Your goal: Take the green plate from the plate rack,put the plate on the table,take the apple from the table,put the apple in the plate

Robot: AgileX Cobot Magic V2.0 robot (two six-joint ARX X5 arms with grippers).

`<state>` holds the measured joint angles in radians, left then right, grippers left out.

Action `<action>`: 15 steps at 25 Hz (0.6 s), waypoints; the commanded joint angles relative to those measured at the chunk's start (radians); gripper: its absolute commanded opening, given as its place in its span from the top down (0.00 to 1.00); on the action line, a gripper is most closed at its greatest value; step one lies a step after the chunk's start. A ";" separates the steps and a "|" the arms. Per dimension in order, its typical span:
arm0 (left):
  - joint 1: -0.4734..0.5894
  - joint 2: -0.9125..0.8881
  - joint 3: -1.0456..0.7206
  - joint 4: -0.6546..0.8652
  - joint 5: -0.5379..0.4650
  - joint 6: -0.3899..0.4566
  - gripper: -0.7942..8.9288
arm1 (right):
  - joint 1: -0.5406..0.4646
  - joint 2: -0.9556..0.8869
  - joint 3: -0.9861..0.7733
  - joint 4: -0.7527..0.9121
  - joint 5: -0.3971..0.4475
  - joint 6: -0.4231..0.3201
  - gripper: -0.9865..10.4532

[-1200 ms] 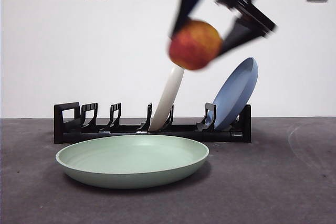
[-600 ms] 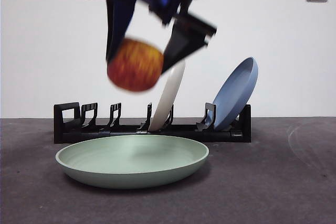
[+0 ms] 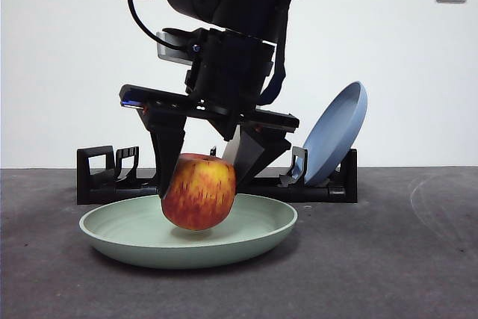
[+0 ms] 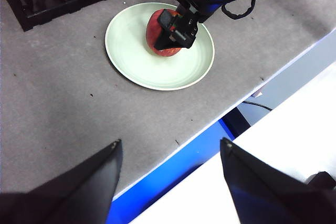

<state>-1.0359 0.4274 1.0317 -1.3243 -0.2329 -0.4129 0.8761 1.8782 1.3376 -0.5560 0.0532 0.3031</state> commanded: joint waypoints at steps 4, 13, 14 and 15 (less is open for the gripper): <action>0.003 -0.003 -0.008 0.002 -0.004 -0.006 0.60 | 0.000 0.013 0.001 0.007 0.012 -0.013 0.92; 0.003 -0.003 -0.008 0.002 -0.003 -0.006 0.60 | -0.001 0.043 0.001 0.000 0.013 -0.023 0.92; 0.003 -0.003 -0.007 0.002 -0.003 -0.006 0.60 | -0.001 0.044 0.001 0.001 0.010 -0.023 0.92; 0.003 -0.003 -0.007 0.002 -0.003 -0.006 0.60 | -0.001 0.044 0.001 0.002 0.011 -0.023 0.92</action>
<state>-1.0359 0.4274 1.0317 -1.3243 -0.2333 -0.4129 0.8753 1.9034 1.3396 -0.5556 0.0628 0.2878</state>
